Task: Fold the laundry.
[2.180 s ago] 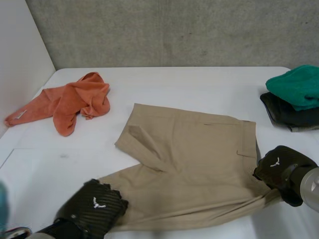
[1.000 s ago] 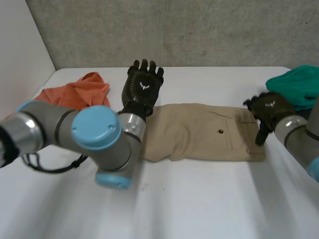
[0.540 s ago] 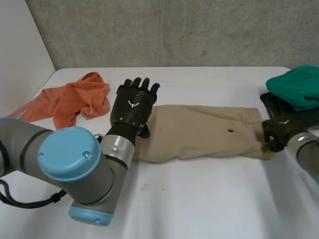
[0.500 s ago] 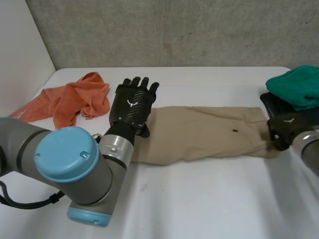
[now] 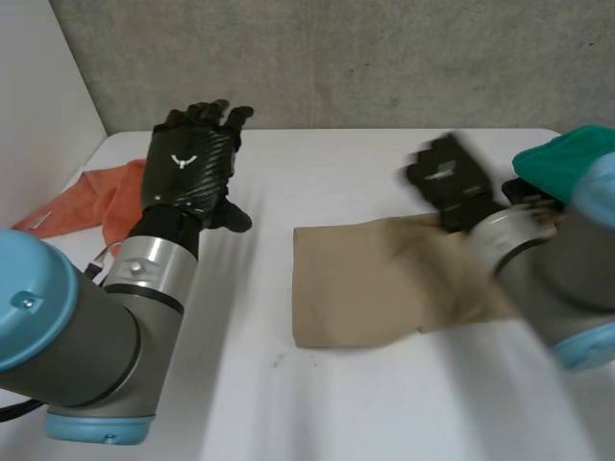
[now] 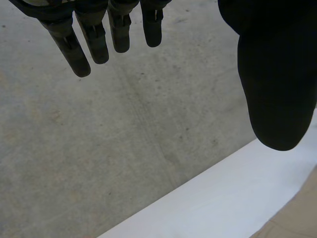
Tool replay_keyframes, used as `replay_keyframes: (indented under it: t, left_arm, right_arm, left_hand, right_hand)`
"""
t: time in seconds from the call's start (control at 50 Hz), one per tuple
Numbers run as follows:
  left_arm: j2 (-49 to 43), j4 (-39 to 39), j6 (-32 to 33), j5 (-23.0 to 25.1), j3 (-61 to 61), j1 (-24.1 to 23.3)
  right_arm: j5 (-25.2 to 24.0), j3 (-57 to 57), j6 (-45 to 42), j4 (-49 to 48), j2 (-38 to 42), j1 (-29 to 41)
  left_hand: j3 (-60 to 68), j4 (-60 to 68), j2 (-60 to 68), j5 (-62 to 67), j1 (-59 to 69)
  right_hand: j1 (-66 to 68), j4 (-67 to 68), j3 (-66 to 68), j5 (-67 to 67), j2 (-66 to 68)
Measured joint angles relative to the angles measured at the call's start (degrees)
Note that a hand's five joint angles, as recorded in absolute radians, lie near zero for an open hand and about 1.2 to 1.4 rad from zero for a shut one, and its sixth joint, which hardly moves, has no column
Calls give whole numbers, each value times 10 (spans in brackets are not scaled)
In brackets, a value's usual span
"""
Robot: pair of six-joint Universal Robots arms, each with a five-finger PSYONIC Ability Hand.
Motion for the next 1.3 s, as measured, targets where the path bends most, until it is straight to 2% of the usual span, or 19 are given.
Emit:
replay_keyframes:
  t: [0.1, 0.18, 0.26, 0.3, 0.32, 0.36, 0.4, 0.42, 0.44, 0.52, 0.6, 0.72, 0.8, 0.9, 1.0, 1.04, 1.1, 1.16, 1.3]
  left_arm:
    - [7, 1, -1, 1, -10, 11]
    - [6, 1, 0, 1, -14, 14]
    - [3, 1, 0, 1, -17, 14]
    - [2, 1, 0, 1, -18, 14]
    - [1, 1, 0, 2, -19, 14]
    - [0, 1, 1, 2, -20, 14]
    - [-1, 1, 1, 3, -21, 13]
    - [-1, 1, 1, 3, -21, 13]
    - [-2, 1, 1, 3, -22, 13]
    - [-2, 1, 1, 3, -23, 13]
    - [-3, 2, 1, 3, -25, 12]
    - [-9, 2, 1, 4, -26, 12]
    - [-13, 2, 1, 4, -26, 11]
    - [-17, 2, 0, 4, -26, 11]
    - [-21, 2, 0, 4, -26, 11]
    - [-21, 2, 0, 4, -26, 11]
    - [-24, 2, 0, 4, -26, 11]
    - [-24, 2, 0, 4, -26, 11]
    - [-17, 2, 0, 4, -27, 10]
  right_arm:
    - [-76, 7, -16, -20, 61, 106]
    - [-94, 9, -29, -20, 90, 137]
    - [-55, 6, 8, -20, 78, 135]
    - [-48, 6, 16, -20, 73, 131]
    - [-8, 8, 86, -16, 33, 93]
    - [9, 14, 137, -12, 5, 58]
    - [16, 31, 223, -1, -38, -15]
    - [16, 31, 223, -1, -38, -15]
    - [-1, 50, 279, 10, -65, -79]
    - [-70, 87, 325, 30, -92, -195]
    - [-142, 117, 309, 48, -94, -292]
    - [-194, 137, 164, 81, -43, -379]
    - [-200, 138, 67, 95, 1, -401]
    - [-202, 131, 11, 95, 43, -411]
    - [-203, 121, 4, 74, 65, -411]
    - [-203, 121, 4, 74, 65, -411]
    - [-201, 114, 7, 45, 74, -409]
    - [-197, 112, 7, 26, 75, -408]
    - [-167, 111, -6, -5, 50, -373]
  left_hand:
    - [0, 0, 0, 0, 0]
    - [0, 0, 0, 0, 0]
    - [0, 0, 0, 0, 0]
    - [0, 0, 0, 0, 0]
    - [0, 0, 0, 0, 0]
    - [0, 0, 0, 0, 0]
    - [0, 0, 0, 0, 0]
    - [0, 0, 0, 0, 0]
    - [0, 0, 0, 0, 0]
    - [0, 0, 0, 0, 0]
    - [0, 0, 0, 0, 0]
    - [0, 0, 0, 0, 0]
    - [0, 0, 0, 0, 0]
    - [0, 0, 0, 0, 0]
    - [0, 0, 0, 0, 0]
    - [0, 0, 0, 0, 0]
    - [0, 0, 0, 0, 0]
    - [0, 0, 0, 0, 0]
    - [0, 0, 0, 0, 0]
  right_hand:
    - [0, 0, 0, 0, 0]
    - [-35, -35, -34, -33, -33]
    - [-405, -410, -410, -421, -426]
    - [-420, -437, -436, -446, -442]
    - [-487, -525, -522, -529, -515]
    - [-487, -531, -530, -536, -519]
    - [-487, -531, -530, -536, -519]
    - [-487, -531, -530, -536, -519]
    - [-487, -531, -530, -536, -519]
    - [-487, -531, -529, -532, -518]
    - [-479, -523, -520, -506, -512]
    - [-431, -467, -464, -451, -472]
    - [-426, -463, -461, -445, -467]
    - [-415, -451, -448, -433, -451]
    - [-281, -317, -314, -307, -302]
    - [-281, -317, -314, -307, -302]
    - [-129, -70, -67, -75, -55]
    - [-68, -11, -11, -27, -9]
    - [-21, -2, -2, -13, -3]
